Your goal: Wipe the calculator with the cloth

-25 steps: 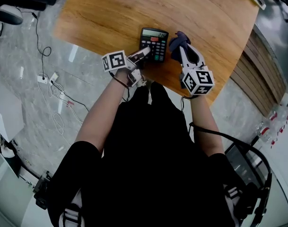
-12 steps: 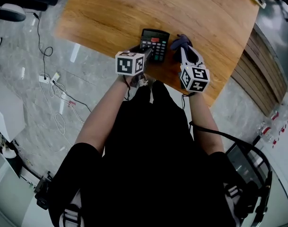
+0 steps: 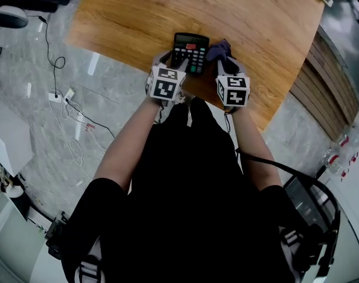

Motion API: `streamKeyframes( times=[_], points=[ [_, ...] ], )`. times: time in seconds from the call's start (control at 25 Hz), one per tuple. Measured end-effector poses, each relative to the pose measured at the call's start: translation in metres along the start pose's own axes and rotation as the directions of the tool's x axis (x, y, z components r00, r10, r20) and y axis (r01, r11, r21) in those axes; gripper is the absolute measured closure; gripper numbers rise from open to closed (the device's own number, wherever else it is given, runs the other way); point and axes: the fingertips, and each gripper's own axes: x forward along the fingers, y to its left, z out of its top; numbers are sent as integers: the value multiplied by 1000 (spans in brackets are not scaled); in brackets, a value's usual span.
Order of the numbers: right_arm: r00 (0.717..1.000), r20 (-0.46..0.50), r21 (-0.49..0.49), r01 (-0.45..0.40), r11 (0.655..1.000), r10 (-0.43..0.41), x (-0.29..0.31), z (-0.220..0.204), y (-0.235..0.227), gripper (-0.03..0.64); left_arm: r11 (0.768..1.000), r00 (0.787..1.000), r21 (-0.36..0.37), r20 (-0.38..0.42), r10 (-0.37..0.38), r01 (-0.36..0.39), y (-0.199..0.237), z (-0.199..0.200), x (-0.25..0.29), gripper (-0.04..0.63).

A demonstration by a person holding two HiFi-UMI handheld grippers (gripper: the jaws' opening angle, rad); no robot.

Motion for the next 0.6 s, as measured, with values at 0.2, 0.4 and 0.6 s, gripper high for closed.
streamKeyframes(
  times=[0.2,0.4,0.6],
  points=[
    [999,-35,-28,-5,1000,4,11,-6,1,552,999,999,-53,31,-12,13,4,-2,0,376],
    [1000,-17,-32,-17,999,16,1,4,2,547,998,998,-62,56,-11,15,4,7,-11,376],
    [1000,25,-66,-13,998,14,-33,29,7,512,997,990,-68,138,-15,25,4,38,-42,376]
  ],
)
